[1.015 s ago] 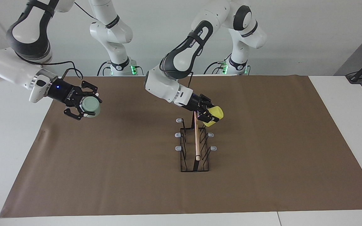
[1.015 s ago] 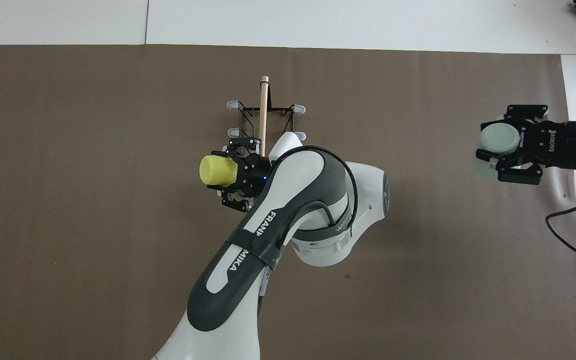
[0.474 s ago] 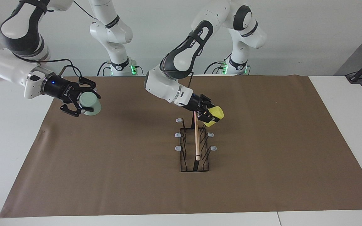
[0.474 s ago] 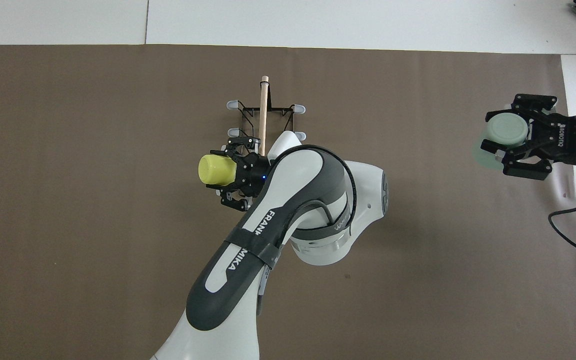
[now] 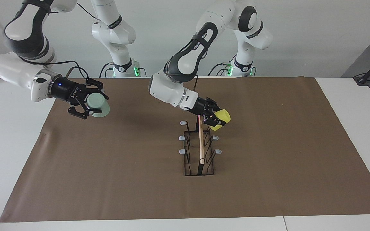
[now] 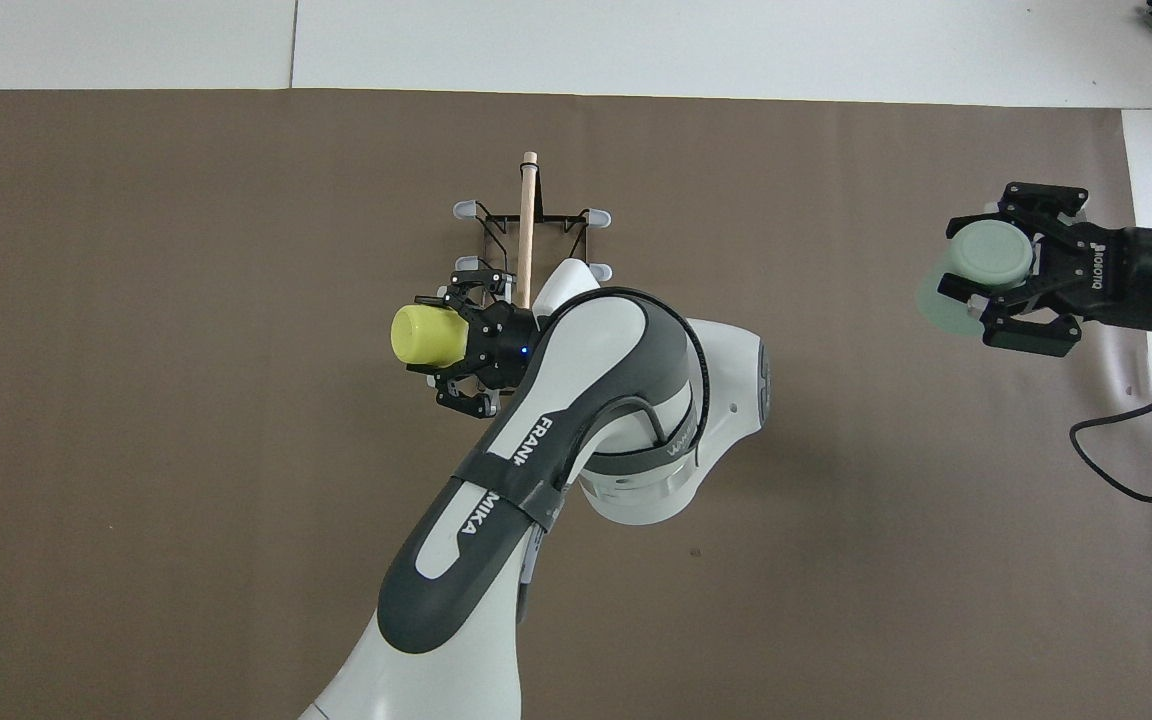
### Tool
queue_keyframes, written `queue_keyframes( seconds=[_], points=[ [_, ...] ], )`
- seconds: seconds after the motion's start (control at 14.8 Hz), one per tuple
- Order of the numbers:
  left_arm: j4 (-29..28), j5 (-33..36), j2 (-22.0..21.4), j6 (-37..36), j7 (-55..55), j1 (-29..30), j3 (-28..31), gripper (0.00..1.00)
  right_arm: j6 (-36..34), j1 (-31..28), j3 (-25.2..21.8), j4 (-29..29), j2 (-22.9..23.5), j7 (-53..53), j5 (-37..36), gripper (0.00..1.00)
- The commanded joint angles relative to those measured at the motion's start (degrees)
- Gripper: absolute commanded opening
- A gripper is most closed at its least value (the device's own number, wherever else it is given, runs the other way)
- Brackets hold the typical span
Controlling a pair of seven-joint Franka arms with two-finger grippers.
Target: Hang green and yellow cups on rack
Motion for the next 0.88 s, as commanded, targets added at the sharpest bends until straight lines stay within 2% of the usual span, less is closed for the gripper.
queue_keyframes(
  seconds=[0.0, 0.27, 0.34, 0.47, 0.54, 0.61, 0.81],
  points=[
    [1.83, 1.82, 1.79, -1.94, 0.08, -1.29, 1.16, 0.00, 0.37, -0.43, 0.33, -3.62, -1.83, -2.71, 3.51, 0.00],
    [1.92, 1.91, 1.87, -2.29, 0.08, -1.73, 1.16, 0.00, -0.77, -1.30, 0.33, -7.04, -3.41, -4.37, 5.43, 0.00],
    [1.92, 1.91, 1.87, -2.29, 0.08, -1.99, 1.16, 0.17, -1.56, -1.39, 0.24, -7.66, -3.24, -6.29, 6.75, 0.00],
    [2.00, 1.91, 2.22, -2.47, 0.17, -2.17, 1.60, 0.60, -1.83, -1.48, 0.24, -8.62, -3.15, -8.50, 7.64, 0.00],
    [2.01, 1.91, 2.31, -2.64, 0.17, -2.87, 1.77, 0.66, -1.83, -1.48, 0.24, -8.98, -2.89, -9.38, 7.81, 0.00],
    [2.09, 1.83, 2.49, -2.73, 0.25, -2.96, 2.21, 0.98, -1.83, -1.48, 0.24, -9.76, -2.80, -11.04, 9.47, 0.00],
    [2.71, 1.74, 2.66, -3.08, 0.34, -3.67, 2.39, 1.00, -2.96, -1.39, 0.24, -12.14, -2.54, -14.39, 12.47, 0.00]
  ],
)
